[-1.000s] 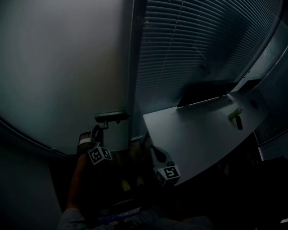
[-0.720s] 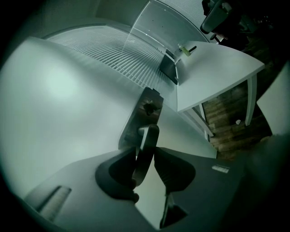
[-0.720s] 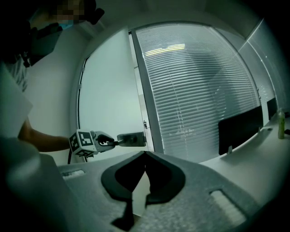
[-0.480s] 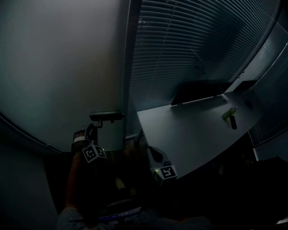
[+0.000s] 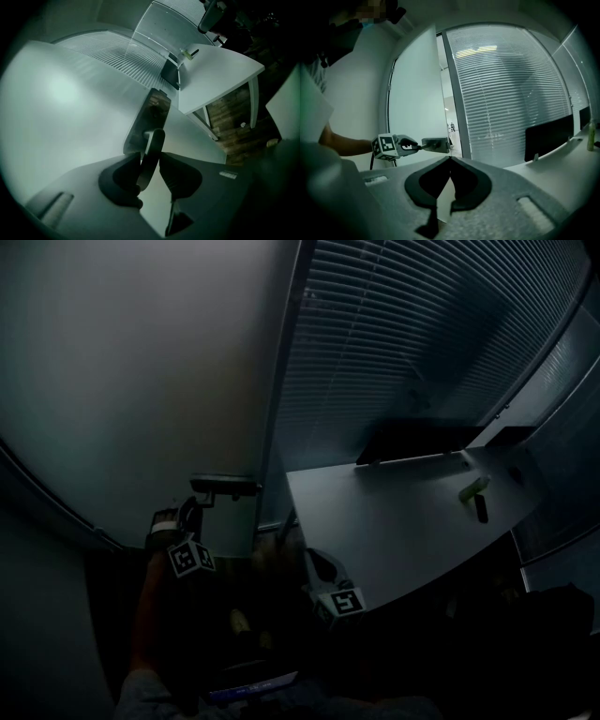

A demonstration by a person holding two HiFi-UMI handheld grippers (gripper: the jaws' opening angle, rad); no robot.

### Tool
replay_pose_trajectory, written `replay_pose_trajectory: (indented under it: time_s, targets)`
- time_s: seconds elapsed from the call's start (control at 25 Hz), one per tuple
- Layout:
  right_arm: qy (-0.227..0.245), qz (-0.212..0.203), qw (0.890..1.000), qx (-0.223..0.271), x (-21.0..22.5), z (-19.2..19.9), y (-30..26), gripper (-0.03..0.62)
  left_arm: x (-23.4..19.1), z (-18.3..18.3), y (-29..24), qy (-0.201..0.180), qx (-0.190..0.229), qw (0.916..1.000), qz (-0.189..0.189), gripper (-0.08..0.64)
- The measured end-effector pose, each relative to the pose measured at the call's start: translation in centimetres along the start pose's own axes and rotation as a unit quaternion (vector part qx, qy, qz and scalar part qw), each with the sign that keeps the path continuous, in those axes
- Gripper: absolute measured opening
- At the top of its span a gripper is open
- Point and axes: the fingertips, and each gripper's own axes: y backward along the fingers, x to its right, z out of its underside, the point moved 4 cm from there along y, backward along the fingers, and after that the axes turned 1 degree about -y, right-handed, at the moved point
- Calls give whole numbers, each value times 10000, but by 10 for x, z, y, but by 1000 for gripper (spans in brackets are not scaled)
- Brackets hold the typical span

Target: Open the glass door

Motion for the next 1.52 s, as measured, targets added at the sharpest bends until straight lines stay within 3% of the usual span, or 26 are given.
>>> replay_pose_trajectory:
  time_s: [0.48,1.08,1.52]
  targets:
    - [116,90,9999,-5,-26,16,32,3,18,12,23,-4,294,9993,247,132]
    - [-88,1001,9943,367,-61,25,98,3,32,21,64,-370,564,9962,547,126]
    - [-117,1275,9909,419,-85,29,129,3,38,28,86,-399,596,9955,616,127]
